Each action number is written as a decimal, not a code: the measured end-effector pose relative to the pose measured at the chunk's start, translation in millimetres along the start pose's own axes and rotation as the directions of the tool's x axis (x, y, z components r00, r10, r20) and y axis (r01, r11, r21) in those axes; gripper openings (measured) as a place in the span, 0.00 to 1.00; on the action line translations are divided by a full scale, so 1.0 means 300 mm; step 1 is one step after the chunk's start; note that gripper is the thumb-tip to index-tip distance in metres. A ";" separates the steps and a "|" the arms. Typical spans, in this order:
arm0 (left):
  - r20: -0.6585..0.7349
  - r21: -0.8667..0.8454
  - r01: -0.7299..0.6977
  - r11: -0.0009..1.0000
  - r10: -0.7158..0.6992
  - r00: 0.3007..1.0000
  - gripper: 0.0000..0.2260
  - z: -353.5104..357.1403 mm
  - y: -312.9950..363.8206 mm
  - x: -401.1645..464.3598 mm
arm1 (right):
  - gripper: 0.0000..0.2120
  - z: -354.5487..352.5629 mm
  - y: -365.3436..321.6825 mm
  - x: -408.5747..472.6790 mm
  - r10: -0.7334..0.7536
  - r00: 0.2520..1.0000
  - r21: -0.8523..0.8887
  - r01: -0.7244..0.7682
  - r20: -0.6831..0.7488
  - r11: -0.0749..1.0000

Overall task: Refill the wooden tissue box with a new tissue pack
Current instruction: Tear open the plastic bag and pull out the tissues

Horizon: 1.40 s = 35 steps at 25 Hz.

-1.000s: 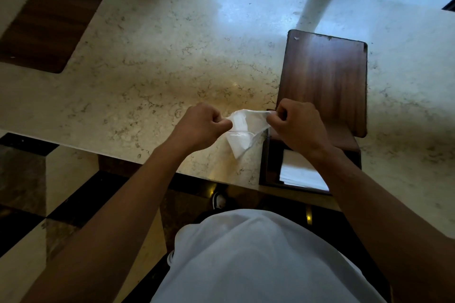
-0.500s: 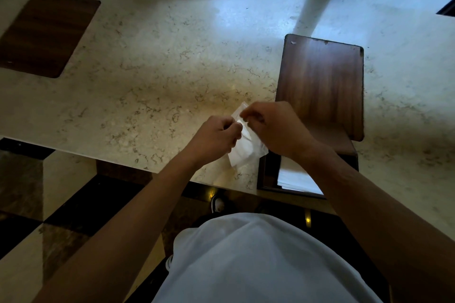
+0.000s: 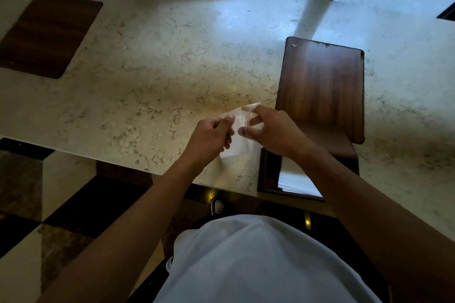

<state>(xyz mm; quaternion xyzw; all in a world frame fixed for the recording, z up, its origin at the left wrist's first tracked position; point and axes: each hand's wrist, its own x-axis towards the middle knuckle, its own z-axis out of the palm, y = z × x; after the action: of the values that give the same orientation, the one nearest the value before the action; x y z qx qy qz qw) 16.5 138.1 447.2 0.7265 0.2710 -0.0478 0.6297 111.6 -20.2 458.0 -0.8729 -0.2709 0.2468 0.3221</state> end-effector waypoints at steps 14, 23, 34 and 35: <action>0.330 -0.647 0.351 0.677 -0.167 0.929 0.19 -0.119 -0.082 0.069 | 0.20 -0.170 0.077 -0.114 -0.126 0.990 0.676 0.052 0.060 0.735; 0.353 -0.629 0.293 0.720 -0.072 0.933 0.21 -0.083 -0.078 0.046 | 0.22 -0.159 0.078 -0.106 -0.020 0.987 0.778 -0.114 0.160 0.618; 0.343 -0.562 0.265 0.784 -0.070 0.937 0.27 -0.069 -0.064 0.015 | 0.19 -0.123 0.057 -0.096 -0.014 0.974 0.672 -0.146 0.226 0.726; 0.335 -0.549 0.251 0.797 -0.065 0.940 0.28 -0.063 -0.065 0.013 | 0.22 -0.115 0.056 -0.093 -0.004 0.977 0.643 -0.138 0.215 0.753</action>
<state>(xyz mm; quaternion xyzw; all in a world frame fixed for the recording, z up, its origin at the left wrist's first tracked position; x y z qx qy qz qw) 5.8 158.5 432.0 0.4564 0.2345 -0.1244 0.8493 117.4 -63.4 476.6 -0.6846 -0.1674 0.4249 0.5681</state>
